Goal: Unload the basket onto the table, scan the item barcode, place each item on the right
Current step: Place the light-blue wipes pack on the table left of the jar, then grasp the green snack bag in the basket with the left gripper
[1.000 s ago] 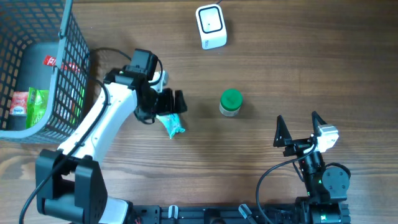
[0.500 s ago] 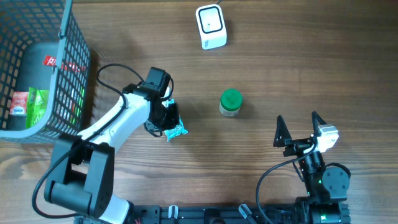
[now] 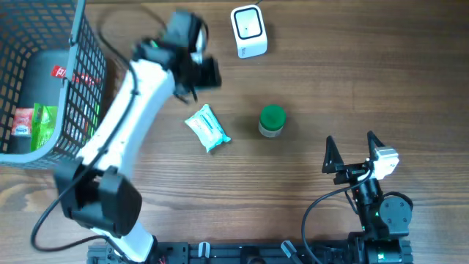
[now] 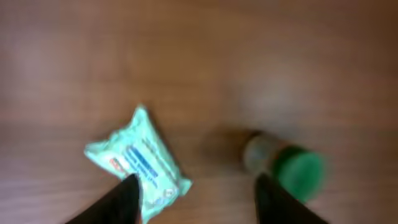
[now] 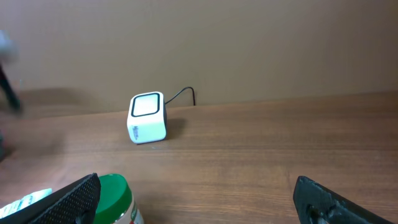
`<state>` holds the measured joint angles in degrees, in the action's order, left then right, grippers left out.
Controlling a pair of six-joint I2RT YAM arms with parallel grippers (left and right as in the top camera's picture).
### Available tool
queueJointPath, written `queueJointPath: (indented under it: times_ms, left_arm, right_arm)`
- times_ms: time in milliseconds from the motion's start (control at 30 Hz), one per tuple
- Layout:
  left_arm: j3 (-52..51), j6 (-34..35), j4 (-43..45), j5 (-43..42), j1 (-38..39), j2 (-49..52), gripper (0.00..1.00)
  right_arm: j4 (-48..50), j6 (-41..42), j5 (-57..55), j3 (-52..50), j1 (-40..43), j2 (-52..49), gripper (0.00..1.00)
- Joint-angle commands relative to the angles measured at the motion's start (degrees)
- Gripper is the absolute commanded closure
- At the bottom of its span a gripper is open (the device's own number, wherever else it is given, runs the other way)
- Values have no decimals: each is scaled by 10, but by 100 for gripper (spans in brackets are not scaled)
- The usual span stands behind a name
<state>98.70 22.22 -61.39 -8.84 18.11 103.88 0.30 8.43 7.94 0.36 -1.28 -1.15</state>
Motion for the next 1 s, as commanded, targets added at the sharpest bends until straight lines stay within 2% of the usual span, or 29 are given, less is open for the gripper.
queueJointPath:
  times_ms: [0,33,67,100,167,333,400,467,533,567,833,867,933,967]
  left_arm:
    - [229,-12,-82,112,-66,-12,21]
    - [290,-12,-96,146,-100,-12,9]
    - [330,-12,-103,162,-134,-13,2]
    - [356,-12,-103,170,-175,-16,0]
    - [362,-7,-113,171,-268,-22,0]
    - [340,14,-247,170,-443,21,0]
    - [292,45,-254,169,-471,33,0]
    - [206,113,-239,169,-488,47,0]
    - [104,178,-179,169,-488,47,0]
    - [6,188,-104,169,-483,47,0]
    - [-280,212,156,168,-481,47,0]
    - [-313,212,184,167,-481,47,4]
    - [-341,211,204,162,-481,47,86]
    - [-340,211,203,155,-481,44,96]
  right_arm:
    - [3,-8,7,-1,1,3,0]
    - [3,-8,7,-1,1,3,0]
    - [3,-8,7,-1,1,3,0]
    - [3,-8,7,-1,1,3,0]
    - [3,-8,7,-1,1,3,0]
    - [3,-8,7,-1,1,3,0]
    - [3,-8,7,-1,1,3,0]
    - [3,-8,7,-1,1,3,0]
    - [3,-8,7,-1,1,3,0]
    - [3,-8,7,-1,1,3,0]
    - [3,-8,7,-1,1,3,0]
    - [3,-8,7,-1,1,3,0]
    - [3,-8,7,-1,1,3,0]
    - [3,-8,7,-1,1,3,0]
